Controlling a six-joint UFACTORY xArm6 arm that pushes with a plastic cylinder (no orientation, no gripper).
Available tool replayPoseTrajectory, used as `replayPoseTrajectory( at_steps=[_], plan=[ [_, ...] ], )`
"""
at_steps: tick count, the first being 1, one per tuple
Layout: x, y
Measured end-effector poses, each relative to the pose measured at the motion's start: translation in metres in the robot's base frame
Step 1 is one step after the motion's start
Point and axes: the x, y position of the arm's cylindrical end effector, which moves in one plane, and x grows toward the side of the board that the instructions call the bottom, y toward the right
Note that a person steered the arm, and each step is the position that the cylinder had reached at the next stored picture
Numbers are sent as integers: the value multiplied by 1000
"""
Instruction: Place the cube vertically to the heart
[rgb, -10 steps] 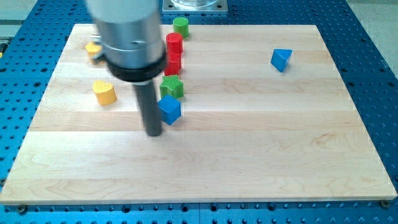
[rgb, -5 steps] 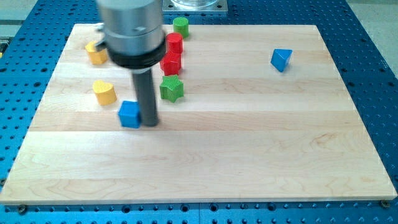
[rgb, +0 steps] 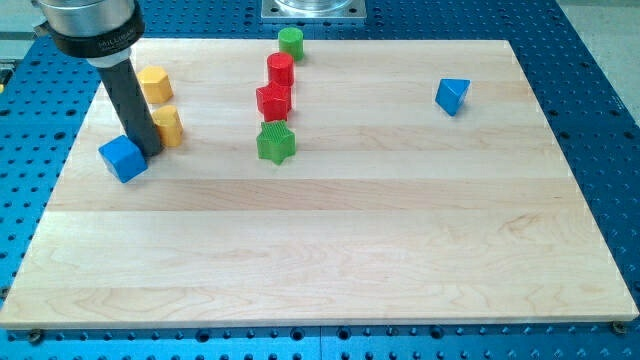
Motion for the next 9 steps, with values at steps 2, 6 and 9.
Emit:
replayPoseTrajectory(
  at_steps=[2, 6, 9],
  plan=[
    [-48, 37],
    [-19, 7],
    [49, 10]
  ],
)
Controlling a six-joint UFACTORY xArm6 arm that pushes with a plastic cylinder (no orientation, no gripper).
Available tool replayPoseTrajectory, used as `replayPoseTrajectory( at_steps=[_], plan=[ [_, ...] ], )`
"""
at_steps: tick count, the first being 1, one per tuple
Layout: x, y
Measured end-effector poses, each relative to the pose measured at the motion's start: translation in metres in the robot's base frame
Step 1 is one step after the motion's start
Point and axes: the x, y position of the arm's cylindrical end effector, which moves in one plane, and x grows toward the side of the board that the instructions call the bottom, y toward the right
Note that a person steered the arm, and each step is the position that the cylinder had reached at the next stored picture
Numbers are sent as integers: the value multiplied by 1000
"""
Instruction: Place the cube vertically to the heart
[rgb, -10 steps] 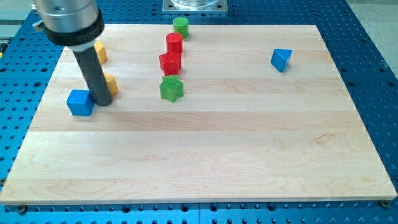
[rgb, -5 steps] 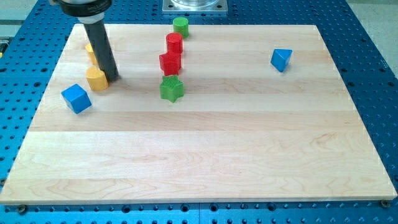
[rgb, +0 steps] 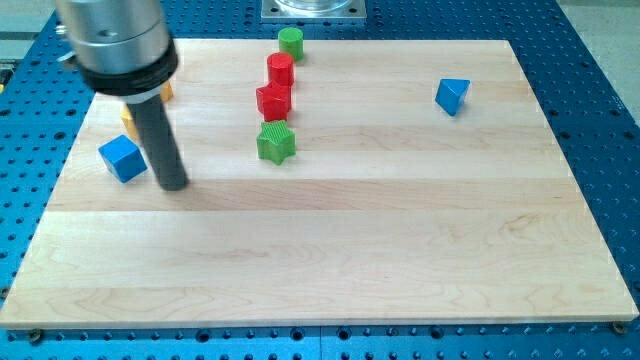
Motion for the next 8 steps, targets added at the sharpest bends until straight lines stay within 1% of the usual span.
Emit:
replayPoseTrajectory(
  at_steps=[1, 2, 3, 4, 6, 7, 8],
  plan=[
    [0, -61],
    [0, -79],
    [-19, -107],
    [-36, -106],
    [-36, -74],
    [-26, -100],
    [43, -90]
  ],
)
